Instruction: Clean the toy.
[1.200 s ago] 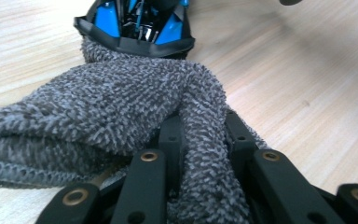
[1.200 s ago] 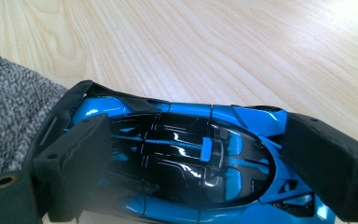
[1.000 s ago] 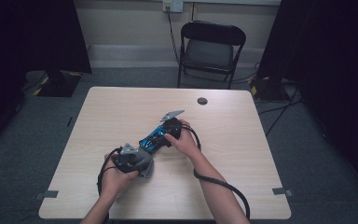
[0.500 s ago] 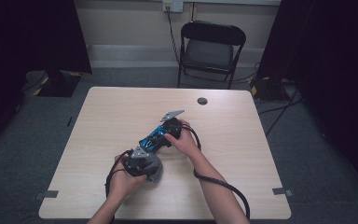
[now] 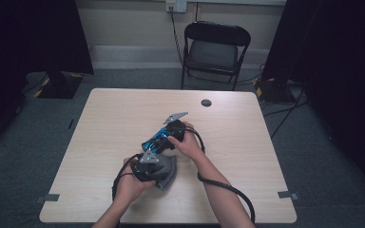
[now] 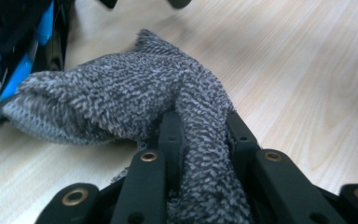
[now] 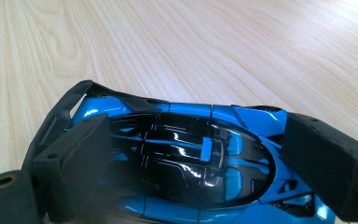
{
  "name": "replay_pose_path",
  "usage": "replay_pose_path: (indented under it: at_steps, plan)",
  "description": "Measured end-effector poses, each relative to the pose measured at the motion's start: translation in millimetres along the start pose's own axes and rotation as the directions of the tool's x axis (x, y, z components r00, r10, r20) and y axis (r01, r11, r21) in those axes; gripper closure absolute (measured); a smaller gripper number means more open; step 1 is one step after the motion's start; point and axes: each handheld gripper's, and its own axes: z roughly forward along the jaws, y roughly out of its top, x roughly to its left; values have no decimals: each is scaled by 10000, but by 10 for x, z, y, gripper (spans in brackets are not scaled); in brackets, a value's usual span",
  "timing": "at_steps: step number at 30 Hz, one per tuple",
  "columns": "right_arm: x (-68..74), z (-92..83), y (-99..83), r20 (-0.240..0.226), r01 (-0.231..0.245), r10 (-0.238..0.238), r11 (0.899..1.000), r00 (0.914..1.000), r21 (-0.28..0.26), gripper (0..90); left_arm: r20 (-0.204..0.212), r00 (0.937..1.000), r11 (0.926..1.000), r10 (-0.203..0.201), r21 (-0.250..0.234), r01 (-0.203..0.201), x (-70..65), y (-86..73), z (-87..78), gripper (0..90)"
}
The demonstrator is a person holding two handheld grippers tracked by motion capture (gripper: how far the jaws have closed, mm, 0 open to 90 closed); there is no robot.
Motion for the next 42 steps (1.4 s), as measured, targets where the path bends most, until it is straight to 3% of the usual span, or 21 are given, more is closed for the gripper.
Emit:
replay_pose_path:
  at_steps: [2, 7, 13, 23, 33, 37, 42]
  plan:
    - [0, 0, -2, 7, 1, -1, 10000, 10000, -15, 79, -24, 9998, 9997, 207, -98, -207, -5, 17, -39, 731]
    - [-1, 0, -1, 1, 2, -2, 10000, 10000, -11, 79, 55, 9996, 9992, 276, -307, -274, 7, 60, -132, 729]
    - [-2, 0, 0, -2, -4, 4, 10000, 10000, -2, 80, 1, 10000, 9971, 86, -750, -86, 90, 92, -299, 729]
    - [-4, 0, 2, 1, -7, 7, 10000, 10000, 13, 80, -312, 9990, 9863, -307, -1631, 252, 290, 96, -609, 720]
    - [-11, 0, 19, -14, 12, -12, 9999, 10000, 151, 80, -363, 9981, 9793, -502, -1980, 421, 416, 100, -839, 721]
    - [-11, 0, 12, -17, -24, 24, 10000, 10000, 79, 80, -568, 9963, 9758, -646, -2127, 511, 485, 89, -935, 720]
    - [-11, -2, 12, -16, -7, 7, 10000, 10000, 88, 80, -1070, 9905, 9659, -861, -2528, 566, 599, 100, -1048, 719]
